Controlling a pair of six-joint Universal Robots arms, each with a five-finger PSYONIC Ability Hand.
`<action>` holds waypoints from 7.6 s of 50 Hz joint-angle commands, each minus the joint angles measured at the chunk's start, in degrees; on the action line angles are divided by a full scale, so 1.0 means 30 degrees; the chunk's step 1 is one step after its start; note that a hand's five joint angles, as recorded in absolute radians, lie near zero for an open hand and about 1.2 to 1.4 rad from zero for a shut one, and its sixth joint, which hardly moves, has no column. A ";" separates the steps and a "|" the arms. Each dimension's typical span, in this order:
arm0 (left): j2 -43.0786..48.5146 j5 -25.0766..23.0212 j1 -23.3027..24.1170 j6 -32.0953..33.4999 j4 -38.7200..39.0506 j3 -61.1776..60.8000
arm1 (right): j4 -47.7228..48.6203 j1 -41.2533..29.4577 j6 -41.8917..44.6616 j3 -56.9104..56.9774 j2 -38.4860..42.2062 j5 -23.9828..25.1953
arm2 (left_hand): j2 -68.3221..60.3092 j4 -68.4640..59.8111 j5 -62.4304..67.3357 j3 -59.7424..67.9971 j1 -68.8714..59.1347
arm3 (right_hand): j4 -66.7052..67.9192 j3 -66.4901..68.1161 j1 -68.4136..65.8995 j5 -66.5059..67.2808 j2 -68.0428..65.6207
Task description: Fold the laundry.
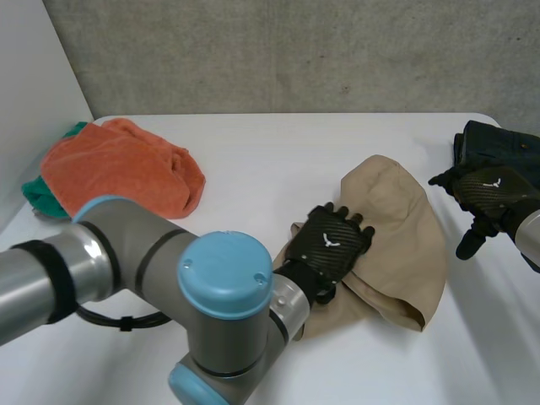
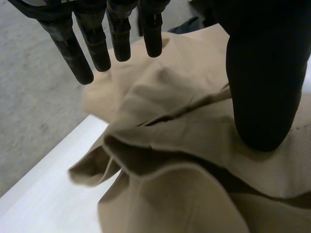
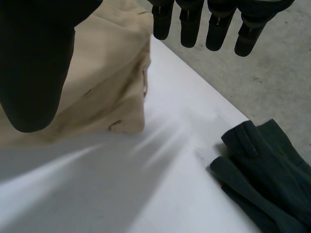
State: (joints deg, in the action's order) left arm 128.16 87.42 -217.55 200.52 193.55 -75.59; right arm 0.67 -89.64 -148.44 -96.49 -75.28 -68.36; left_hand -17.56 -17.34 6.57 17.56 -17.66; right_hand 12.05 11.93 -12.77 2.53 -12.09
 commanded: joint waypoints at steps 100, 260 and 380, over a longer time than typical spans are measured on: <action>-0.7884 0.1503 -0.7467 -0.1863 -0.0709 -0.6642 | -0.3382 -0.5602 0.3719 0.5625 0.3090 -0.3877 | -0.3545 -0.3621 0.3875 0.3548 -0.3514 | 0.3990 0.4029 -0.3749 0.3829 -0.3976; -1.4126 0.3114 -0.6380 -0.1010 -0.1119 0.1697 | -0.2419 -0.3373 -0.2780 1.2795 -0.3998 -0.1531 | -2.0812 -2.0888 2.1142 2.0815 -2.0781 | 2.2650 2.2690 -2.2409 2.2489 -2.2637; -1.0052 0.2470 -0.3159 -0.1215 -0.9426 -0.8816 | -0.8758 0.0639 0.9513 -0.0267 -0.1240 0.1400 | -2.0812 -2.0888 2.1142 2.0815 -2.0781 | 2.2650 2.2690 -2.2409 2.2489 -2.2637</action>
State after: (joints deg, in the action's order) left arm 103.53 95.37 -228.30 197.01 183.48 -102.65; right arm -6.38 -88.54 -124.81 -97.45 -70.17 -62.55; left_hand -68.18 -68.51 57.96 68.04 -64.09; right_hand 68.52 67.90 -61.80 57.79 -65.47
